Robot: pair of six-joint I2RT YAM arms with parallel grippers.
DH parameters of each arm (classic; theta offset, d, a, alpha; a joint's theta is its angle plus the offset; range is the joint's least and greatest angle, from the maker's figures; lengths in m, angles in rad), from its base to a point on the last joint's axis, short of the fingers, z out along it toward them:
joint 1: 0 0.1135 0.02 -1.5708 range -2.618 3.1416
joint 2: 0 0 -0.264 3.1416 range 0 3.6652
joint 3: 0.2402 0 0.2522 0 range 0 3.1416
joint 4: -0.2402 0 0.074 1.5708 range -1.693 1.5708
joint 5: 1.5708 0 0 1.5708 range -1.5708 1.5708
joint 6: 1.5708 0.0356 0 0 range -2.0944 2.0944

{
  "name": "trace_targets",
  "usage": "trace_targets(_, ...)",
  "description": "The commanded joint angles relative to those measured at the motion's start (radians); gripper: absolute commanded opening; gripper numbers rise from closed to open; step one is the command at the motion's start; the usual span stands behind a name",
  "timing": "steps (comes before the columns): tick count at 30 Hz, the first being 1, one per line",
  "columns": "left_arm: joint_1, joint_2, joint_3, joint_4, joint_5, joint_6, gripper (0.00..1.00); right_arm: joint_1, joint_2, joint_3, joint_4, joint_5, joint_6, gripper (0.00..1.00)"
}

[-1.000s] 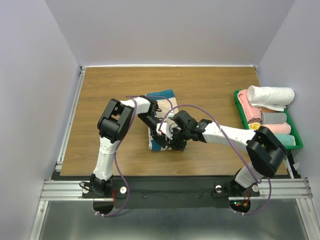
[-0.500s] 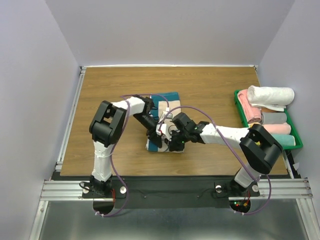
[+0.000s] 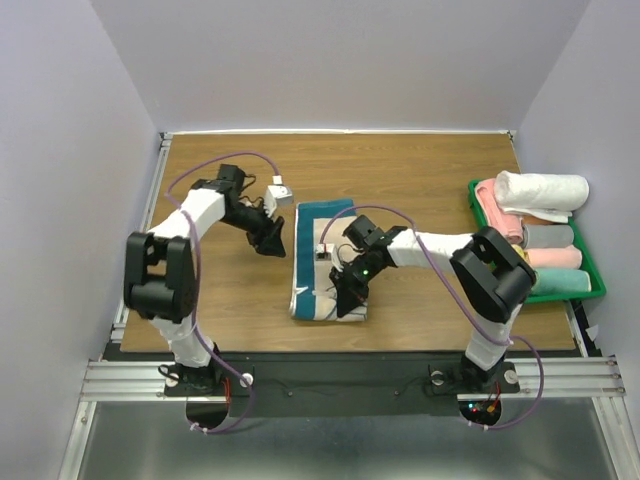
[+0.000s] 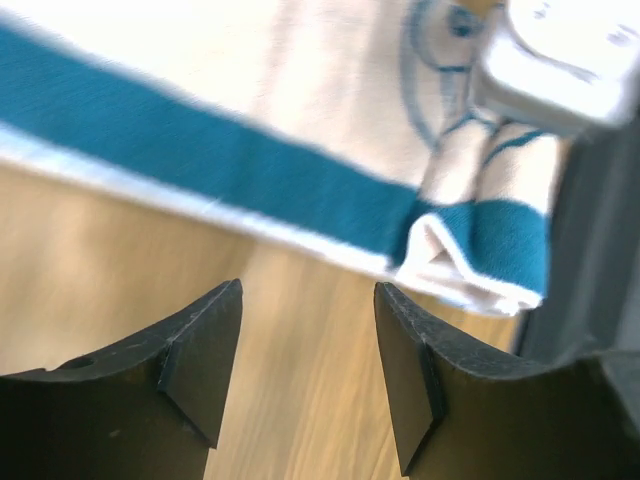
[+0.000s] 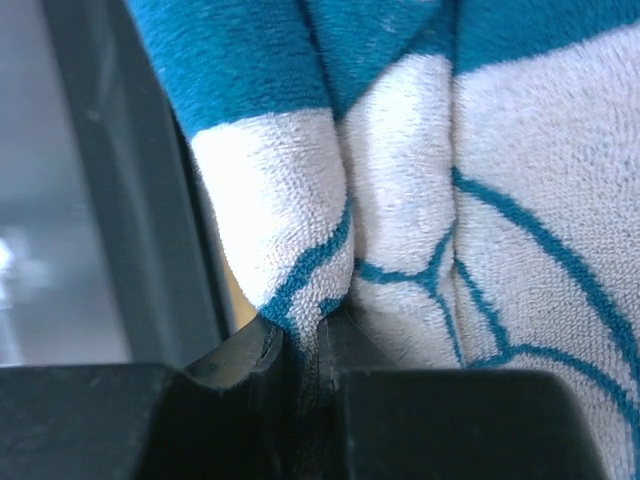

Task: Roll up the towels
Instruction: Roll the towel

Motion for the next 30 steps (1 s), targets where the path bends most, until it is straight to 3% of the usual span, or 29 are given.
trace_targets(1,0.027,-0.216,-0.089,0.176,-0.107,-0.08,0.67,-0.038,0.137,0.066,-0.113,-0.142,0.072,0.01)
trace_targets(5,-0.05,-0.531,-0.289,0.287,-0.245,-0.04,0.79,-0.074,0.237,0.124,-0.15,-0.216,0.112,0.01)
trace_targets(8,-0.253,-0.723,-0.439,0.346,-0.465,0.003,0.8,-0.1,0.312,0.165,-0.17,-0.254,0.129,0.01)
trace_targets(11,-0.496,-0.847,-0.54,0.422,-0.59,-0.014,0.83,-0.112,0.361,0.208,-0.19,-0.28,0.134,0.01)
trace_targets(14,-0.703,-0.853,-0.63,0.495,-0.748,-0.026,0.85,-0.115,0.406,0.233,-0.217,-0.282,0.129,0.01)
trace_targets(15,-0.737,-0.841,-0.654,0.514,-0.812,-0.032,0.91,-0.115,0.423,0.245,-0.228,-0.279,0.126,0.01)
trace_targets(24,-0.889,-0.628,-0.659,0.73,-0.97,-0.046,0.94,-0.126,0.481,0.299,-0.297,-0.276,0.103,0.01)
trace_targets(26,-0.897,-0.563,-0.654,0.765,-1.014,-0.045,0.91,-0.133,0.492,0.304,-0.302,-0.286,0.106,0.01)
trace_targets(30,-0.912,-0.535,-0.679,0.779,-1.011,-0.039,0.75,-0.158,0.514,0.314,-0.309,-0.308,0.12,0.01)
